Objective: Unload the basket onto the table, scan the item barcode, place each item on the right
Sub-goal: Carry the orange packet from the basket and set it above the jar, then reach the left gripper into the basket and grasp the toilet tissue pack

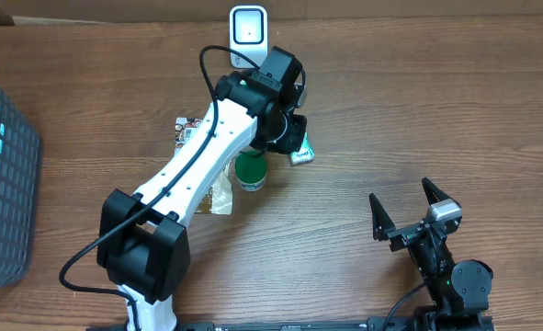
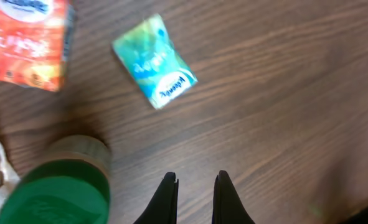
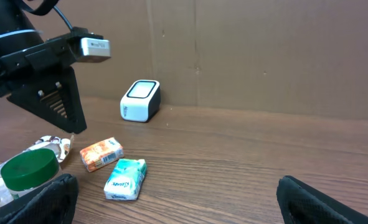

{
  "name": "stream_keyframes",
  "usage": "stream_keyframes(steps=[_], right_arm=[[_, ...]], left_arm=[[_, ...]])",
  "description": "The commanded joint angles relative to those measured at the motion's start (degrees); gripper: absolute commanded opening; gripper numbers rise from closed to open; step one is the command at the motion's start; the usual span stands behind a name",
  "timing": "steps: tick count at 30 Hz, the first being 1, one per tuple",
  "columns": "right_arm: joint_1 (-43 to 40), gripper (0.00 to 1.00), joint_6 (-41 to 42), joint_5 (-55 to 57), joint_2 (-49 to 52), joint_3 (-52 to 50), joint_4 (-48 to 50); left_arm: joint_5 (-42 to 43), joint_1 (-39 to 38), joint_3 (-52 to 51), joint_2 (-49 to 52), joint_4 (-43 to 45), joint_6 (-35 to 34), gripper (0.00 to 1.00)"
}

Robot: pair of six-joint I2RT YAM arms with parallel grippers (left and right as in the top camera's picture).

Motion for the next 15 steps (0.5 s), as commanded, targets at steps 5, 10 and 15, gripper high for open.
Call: stream_keyframes(steps=[5, 10, 15], right_arm=[[-0.11, 1.0, 0.13, -0.09, -0.42, -0.59, 0.26], [-0.11, 1.0, 0.13, -0.09, -0.42, -0.59, 0.26], [-0.11, 1.0, 0.13, -0.09, -0.42, -0.59, 0.26]], left_arm=[[-10.43, 9.31, 15.67, -2.51, -8.28, -0.48, 0.41], [-16.92, 22.69, 34.25, -2.71, -16.74, -0.24, 0.9], [-18.12, 40.94, 41.94, -2.71, -16.65, -1.2, 0.96]])
